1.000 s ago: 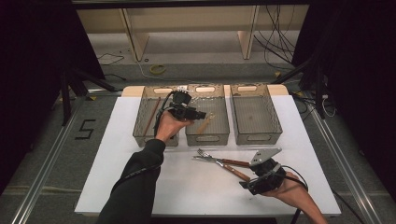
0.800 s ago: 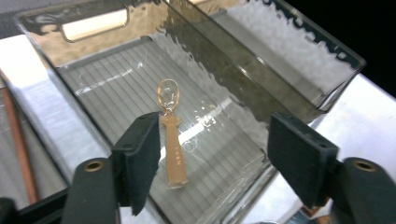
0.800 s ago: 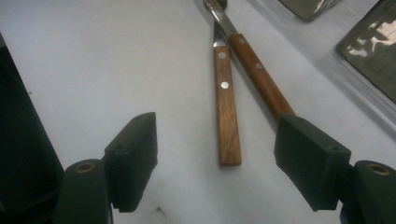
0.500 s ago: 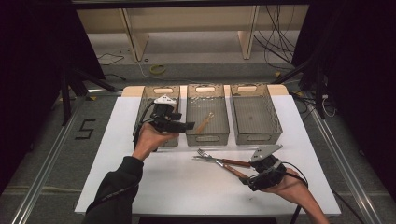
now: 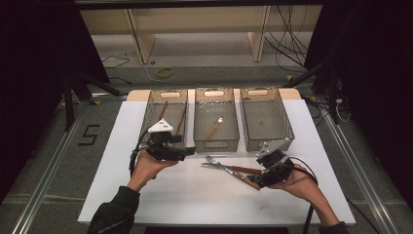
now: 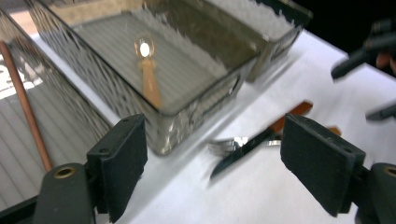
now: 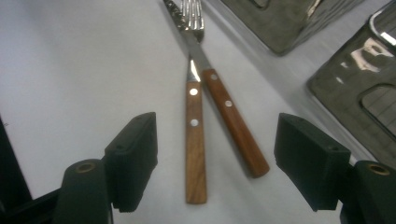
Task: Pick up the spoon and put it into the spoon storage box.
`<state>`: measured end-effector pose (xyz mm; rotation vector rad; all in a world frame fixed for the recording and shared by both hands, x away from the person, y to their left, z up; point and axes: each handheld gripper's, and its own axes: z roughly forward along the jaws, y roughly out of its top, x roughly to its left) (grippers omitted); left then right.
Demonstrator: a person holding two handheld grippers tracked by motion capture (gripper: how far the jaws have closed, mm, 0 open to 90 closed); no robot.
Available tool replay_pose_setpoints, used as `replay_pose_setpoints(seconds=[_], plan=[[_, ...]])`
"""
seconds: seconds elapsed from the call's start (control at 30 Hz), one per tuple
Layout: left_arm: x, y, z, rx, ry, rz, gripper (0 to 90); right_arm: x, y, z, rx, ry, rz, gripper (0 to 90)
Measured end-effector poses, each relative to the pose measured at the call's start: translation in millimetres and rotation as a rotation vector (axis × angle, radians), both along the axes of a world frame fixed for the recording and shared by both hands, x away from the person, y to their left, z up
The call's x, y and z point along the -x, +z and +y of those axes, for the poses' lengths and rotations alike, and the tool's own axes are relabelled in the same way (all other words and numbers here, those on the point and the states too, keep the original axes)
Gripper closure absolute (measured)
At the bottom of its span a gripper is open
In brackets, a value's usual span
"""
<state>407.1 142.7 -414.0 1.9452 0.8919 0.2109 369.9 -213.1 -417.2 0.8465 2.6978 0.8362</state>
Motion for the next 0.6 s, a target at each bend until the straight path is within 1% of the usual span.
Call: replay_pose_setpoints(seconds=[0.1,0.17,0.2,0.27,0.37,0.53,0.6], plan=[[6.0,-1.4,2.7,0.019,-0.002,-0.020,22.0,-7.2,-0.1,-1.1,0.003,-0.011,0.006,31.2],[9.7,-2.1,4.8,0.015,0.000,-0.034,21.8,-11.6,-0.9,-1.9,0.005,-0.011,0.004,31.3],[11.5,-3.1,6.1,0.022,0.002,-0.037,21.8,-13.2,-1.7,-2.3,0.008,-0.015,0.009,31.3],[15.5,-6.3,8.2,0.032,-0.004,-0.036,21.8,-16.8,-3.6,-3.4,0.016,-0.014,0.009,31.6],[22.8,-13.3,9.5,0.020,-0.010,-0.038,21.8,-21.7,-4.5,-4.0,0.026,-0.016,0.014,32.0],[33.4,-23.5,13.6,0.020,-0.009,-0.044,21.5,-29.1,-5.3,-0.2,0.049,0.001,0.021,34.0],[36.6,-25.1,16.3,0.039,-0.001,-0.050,21.5,-31.8,-6.3,1.8,0.054,0.011,0.028,34.4]])
